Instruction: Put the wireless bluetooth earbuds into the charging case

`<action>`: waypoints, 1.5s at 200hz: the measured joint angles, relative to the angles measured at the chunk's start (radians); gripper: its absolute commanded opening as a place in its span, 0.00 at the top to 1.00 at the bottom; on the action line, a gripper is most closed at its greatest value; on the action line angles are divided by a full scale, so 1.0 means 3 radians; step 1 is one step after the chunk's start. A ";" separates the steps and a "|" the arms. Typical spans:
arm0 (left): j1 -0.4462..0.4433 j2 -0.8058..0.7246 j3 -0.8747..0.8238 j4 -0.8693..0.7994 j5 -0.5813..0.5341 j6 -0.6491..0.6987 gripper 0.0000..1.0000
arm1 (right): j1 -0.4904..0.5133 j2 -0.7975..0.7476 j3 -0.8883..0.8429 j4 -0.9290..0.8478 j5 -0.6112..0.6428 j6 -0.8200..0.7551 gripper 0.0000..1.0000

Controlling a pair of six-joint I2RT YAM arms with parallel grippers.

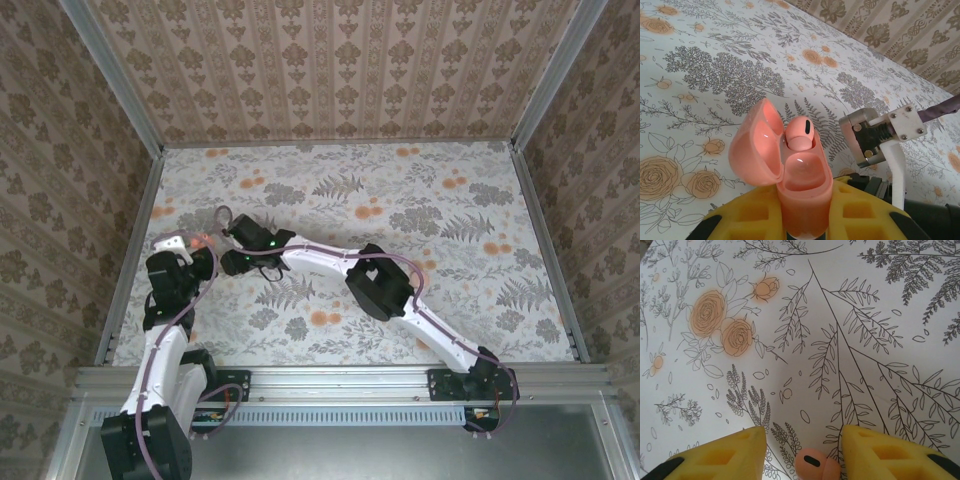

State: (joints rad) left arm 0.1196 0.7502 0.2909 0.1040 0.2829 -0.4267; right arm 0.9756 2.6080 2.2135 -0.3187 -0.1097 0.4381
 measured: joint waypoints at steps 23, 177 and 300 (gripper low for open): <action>0.0000 -0.0022 -0.0010 -0.0013 -0.0009 0.0000 0.85 | 0.0027 0.0010 0.0027 -0.0048 0.0132 -0.0081 0.64; -0.0008 -0.0042 -0.0011 -0.0036 -0.0020 0.0001 0.85 | 0.0066 -0.0777 -0.1324 0.0264 0.0576 -0.0243 0.75; -0.0767 0.0389 -0.0078 0.0370 0.0048 0.0043 0.85 | -0.0221 -0.2477 -0.3854 0.0635 0.0759 -0.0128 0.74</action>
State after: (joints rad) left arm -0.1104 0.8669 0.2676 0.2150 0.2974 -0.4137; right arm 0.9092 1.8648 1.0573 -0.1284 0.1181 0.3996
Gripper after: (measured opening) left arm 0.178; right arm 0.252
